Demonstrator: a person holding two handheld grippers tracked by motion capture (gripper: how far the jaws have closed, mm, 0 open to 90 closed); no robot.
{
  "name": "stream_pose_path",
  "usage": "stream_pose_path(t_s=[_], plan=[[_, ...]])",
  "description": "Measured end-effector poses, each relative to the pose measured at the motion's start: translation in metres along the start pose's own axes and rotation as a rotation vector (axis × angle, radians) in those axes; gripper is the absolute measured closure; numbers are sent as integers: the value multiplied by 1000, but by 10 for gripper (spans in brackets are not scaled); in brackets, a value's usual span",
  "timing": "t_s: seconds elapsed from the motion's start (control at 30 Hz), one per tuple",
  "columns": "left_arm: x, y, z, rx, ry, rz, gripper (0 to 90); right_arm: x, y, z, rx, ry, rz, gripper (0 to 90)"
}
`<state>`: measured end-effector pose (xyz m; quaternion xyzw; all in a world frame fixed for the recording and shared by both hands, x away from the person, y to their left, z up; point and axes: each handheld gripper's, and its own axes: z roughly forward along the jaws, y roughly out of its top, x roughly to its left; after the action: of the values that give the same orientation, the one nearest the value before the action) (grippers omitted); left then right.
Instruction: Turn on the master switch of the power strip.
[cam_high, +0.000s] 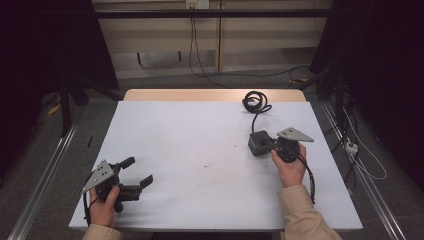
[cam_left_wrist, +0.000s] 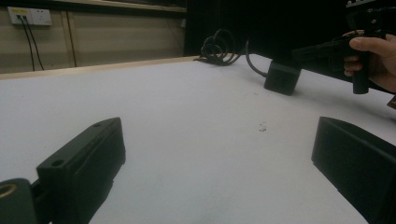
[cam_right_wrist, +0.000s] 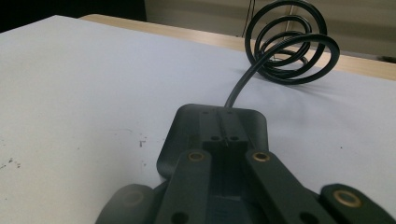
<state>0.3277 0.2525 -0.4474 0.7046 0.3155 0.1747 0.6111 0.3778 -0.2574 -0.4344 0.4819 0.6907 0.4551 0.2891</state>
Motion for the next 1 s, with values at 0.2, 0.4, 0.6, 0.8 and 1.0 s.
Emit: stream_pose_path(t_s=[0.2,0.4,0.6,0.8,1.0], plan=[[0,0,-1,-1,-1,1,23,0,-1,0,-3,5,-4,900],[0,0,-1,-2,-4,2,23,1,-2,0,-7,1,-15,900],[-1,0,0,-2,-4,3,23,0,-3,0,-9,4,-11,900],[-1,0,-1,-2,-3,4,23,0,-3,0,-8,7,-11,900],[-2,0,0,1,-3,6,23,1,-3,0,-9,5,-25,900]])
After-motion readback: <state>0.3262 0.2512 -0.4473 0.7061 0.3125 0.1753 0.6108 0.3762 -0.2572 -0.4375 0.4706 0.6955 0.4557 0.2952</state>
